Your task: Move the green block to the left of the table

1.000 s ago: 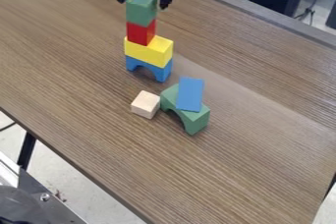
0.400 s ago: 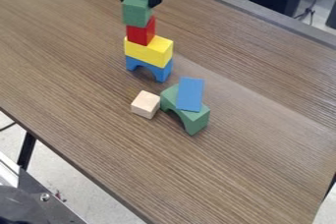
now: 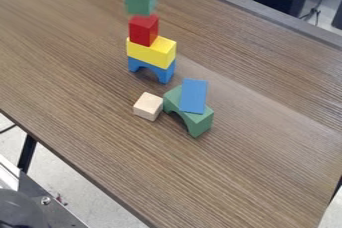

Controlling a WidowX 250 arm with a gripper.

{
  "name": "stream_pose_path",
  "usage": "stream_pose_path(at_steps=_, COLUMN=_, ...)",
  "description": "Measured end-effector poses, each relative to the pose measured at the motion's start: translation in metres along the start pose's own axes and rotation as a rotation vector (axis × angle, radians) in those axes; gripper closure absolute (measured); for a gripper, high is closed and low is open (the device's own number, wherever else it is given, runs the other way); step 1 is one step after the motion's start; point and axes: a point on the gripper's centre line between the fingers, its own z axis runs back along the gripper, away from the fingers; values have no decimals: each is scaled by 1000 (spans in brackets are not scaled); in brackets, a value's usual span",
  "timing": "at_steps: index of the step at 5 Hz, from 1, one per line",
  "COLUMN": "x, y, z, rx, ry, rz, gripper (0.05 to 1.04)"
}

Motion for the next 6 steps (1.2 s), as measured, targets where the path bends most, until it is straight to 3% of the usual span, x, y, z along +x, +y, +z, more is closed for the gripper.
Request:
stream_pose_path(at_steps=1, x=-14, y=21, z=15, rx=-26, ry=-53, rz=80, gripper=536)
stream_pose_path(at_steps=2, x=-26, y=23, z=11, rx=-21, ry=-35, rz=83, gripper=536)
stream_pose_path(at_steps=3, x=-36, y=20, z=5, rx=22, ry=-23, rz=83, gripper=536)
stream_pose_path(at_steps=5, x=-52, y=81, z=-17, rx=-90, ry=-58, rz=502, gripper=536)
stream_pose_path(at_steps=6, x=-65, y=102, z=-30, rx=-122, ry=-12, rz=579, gripper=536)
